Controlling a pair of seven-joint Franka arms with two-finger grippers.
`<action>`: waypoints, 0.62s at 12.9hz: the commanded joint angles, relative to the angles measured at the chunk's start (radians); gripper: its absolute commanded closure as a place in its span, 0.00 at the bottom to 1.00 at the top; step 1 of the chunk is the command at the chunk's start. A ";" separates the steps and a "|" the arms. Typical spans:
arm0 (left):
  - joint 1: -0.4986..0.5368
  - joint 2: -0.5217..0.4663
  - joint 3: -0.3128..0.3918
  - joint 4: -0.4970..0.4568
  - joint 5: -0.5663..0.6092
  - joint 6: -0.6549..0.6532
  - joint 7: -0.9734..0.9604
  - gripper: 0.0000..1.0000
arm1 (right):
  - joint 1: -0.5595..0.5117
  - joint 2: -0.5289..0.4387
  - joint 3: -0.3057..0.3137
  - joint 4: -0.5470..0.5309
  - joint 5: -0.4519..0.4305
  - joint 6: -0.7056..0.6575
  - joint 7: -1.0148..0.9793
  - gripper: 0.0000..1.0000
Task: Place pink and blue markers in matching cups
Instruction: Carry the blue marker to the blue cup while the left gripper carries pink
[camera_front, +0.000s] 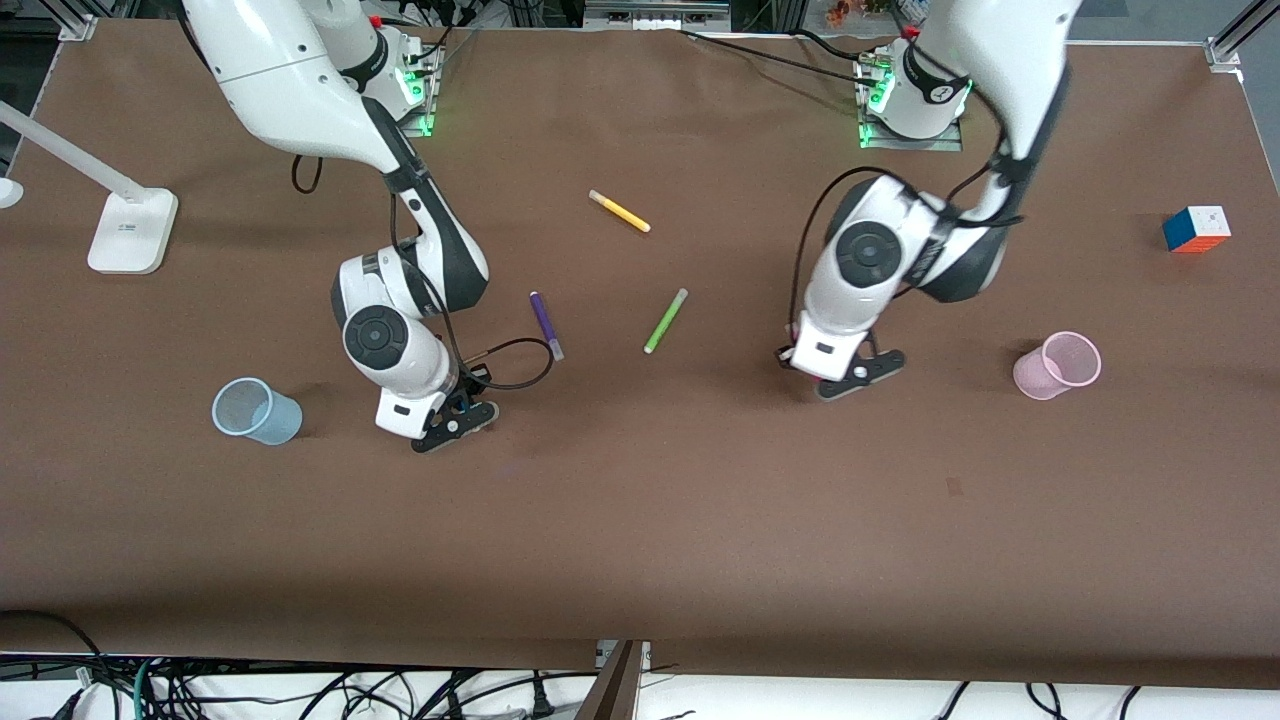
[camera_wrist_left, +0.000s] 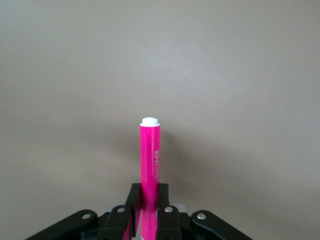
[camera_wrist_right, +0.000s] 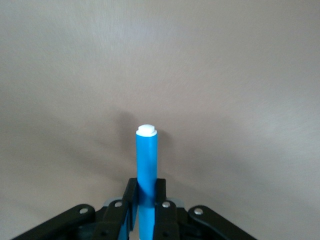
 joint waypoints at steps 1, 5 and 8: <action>0.063 -0.090 -0.003 0.036 0.028 -0.165 0.105 1.00 | -0.057 -0.089 -0.011 -0.028 0.025 -0.008 -0.179 1.00; 0.209 -0.119 0.000 0.160 0.095 -0.388 0.347 1.00 | -0.157 -0.124 -0.011 0.088 0.019 -0.305 -0.275 1.00; 0.359 -0.132 -0.001 0.163 0.095 -0.411 0.615 1.00 | -0.246 -0.112 -0.011 0.199 0.011 -0.494 -0.408 1.00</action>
